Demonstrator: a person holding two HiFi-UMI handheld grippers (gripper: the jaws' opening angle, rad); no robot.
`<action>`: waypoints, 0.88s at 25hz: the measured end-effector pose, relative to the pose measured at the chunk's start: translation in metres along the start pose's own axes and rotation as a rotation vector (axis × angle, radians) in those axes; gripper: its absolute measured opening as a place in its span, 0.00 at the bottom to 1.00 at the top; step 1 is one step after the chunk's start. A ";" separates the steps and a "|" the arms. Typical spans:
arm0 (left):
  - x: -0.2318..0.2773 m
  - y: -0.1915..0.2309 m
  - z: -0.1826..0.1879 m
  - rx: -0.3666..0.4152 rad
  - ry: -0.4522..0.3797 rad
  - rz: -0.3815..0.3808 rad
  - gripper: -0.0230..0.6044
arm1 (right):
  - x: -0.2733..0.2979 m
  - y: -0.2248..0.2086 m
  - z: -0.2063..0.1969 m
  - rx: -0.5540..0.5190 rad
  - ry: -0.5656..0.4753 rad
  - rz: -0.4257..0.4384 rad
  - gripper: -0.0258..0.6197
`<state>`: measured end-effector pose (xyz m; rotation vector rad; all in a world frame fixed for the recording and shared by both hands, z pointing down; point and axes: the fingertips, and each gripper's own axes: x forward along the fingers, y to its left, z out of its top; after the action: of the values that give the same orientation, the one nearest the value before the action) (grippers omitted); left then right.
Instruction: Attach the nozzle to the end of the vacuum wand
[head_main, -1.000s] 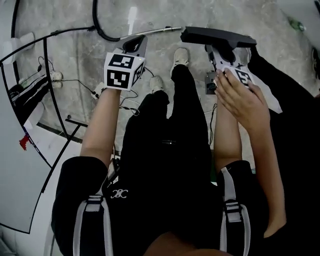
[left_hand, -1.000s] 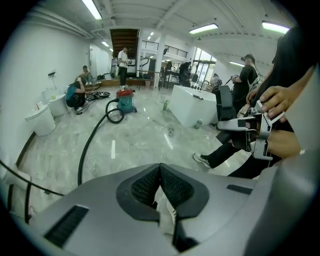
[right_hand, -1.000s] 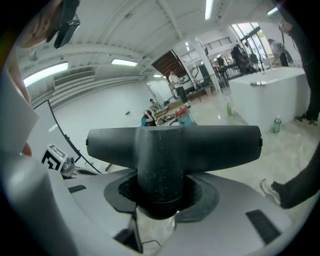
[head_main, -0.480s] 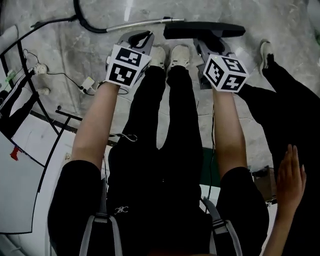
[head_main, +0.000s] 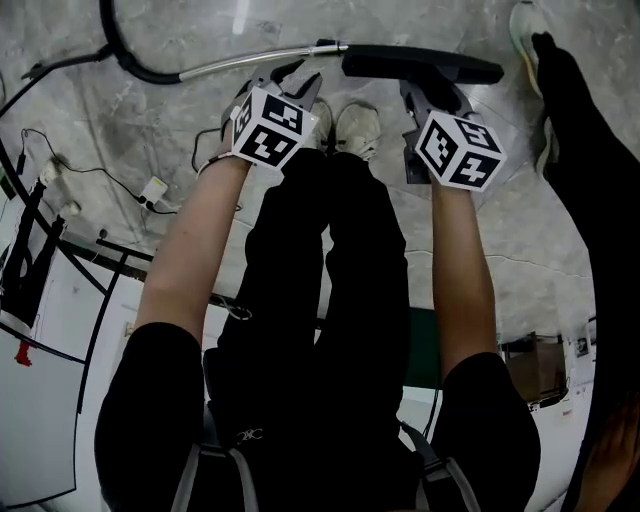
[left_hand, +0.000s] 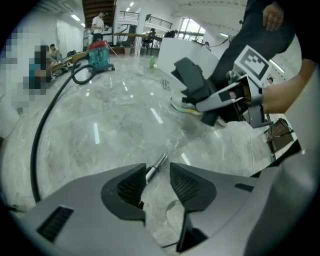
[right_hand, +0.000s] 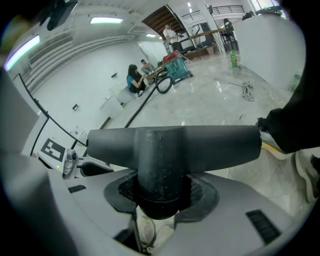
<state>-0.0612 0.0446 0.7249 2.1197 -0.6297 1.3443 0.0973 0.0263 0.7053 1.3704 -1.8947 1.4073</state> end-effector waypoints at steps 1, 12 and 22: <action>0.016 0.002 -0.009 0.019 0.022 -0.008 0.27 | 0.008 -0.007 -0.005 0.005 0.008 -0.005 0.31; 0.178 0.045 -0.095 0.290 0.222 -0.035 0.33 | 0.116 -0.045 -0.031 0.163 0.030 0.108 0.31; 0.207 0.036 -0.090 0.452 0.121 -0.051 0.37 | 0.134 -0.034 -0.033 0.262 0.054 0.190 0.31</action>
<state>-0.0630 0.0580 0.9528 2.3527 -0.2323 1.6944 0.0622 -0.0062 0.8389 1.2753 -1.8993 1.8209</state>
